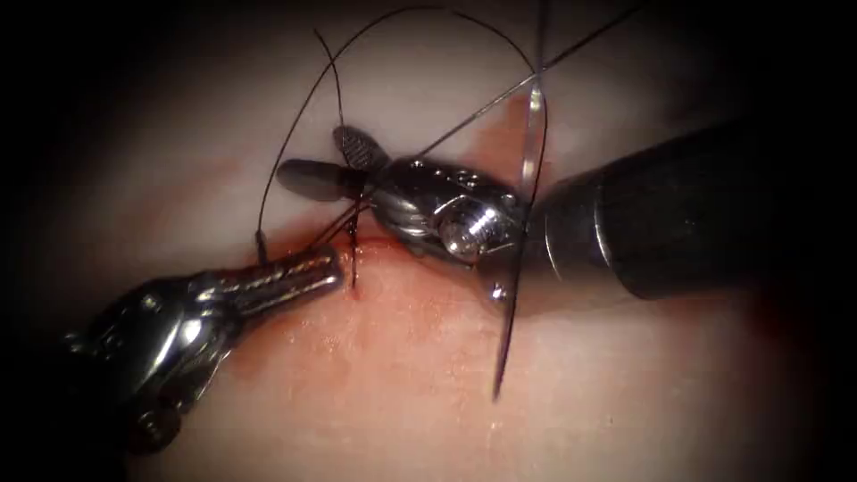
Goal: Wound Closure
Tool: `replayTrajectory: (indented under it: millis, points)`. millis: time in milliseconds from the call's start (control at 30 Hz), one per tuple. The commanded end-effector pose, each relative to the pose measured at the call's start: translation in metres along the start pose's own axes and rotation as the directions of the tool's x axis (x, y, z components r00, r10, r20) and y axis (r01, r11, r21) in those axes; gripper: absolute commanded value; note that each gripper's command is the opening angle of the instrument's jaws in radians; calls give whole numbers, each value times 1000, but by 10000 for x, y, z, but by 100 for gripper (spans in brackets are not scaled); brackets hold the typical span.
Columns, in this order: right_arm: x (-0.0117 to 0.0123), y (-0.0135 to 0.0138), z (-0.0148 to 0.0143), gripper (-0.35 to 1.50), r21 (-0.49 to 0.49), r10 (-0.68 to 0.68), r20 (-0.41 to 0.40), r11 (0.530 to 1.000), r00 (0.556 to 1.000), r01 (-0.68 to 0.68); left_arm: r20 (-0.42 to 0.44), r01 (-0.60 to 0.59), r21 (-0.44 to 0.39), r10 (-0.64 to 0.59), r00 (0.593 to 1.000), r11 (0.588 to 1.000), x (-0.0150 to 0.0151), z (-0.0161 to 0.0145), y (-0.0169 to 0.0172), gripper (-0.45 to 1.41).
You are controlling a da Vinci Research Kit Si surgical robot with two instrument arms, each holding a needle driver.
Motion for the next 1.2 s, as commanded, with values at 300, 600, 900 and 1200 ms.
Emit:
replayTrajectory:
  millis: [300,600,900,1200]
  points:
    - [9,-12,-23,-35,18,0,-19,1000,1000,0,2,10,-9,-10,1000,1000,0,-4,0,-45]
    - [26,-46,-81,-35,40,-75,-52,996,996,77,21,14,39,-15,1000,999,14,-26,-36,-45]
    - [16,-68,-105,-35,87,-107,-49,990,993,111,70,-5,85,-1,998,996,28,-24,-117,-45]
    - [-9,-88,-114,-35,156,-131,-8,979,991,130,87,-4,97,-5,996,995,11,7,-152,-45]
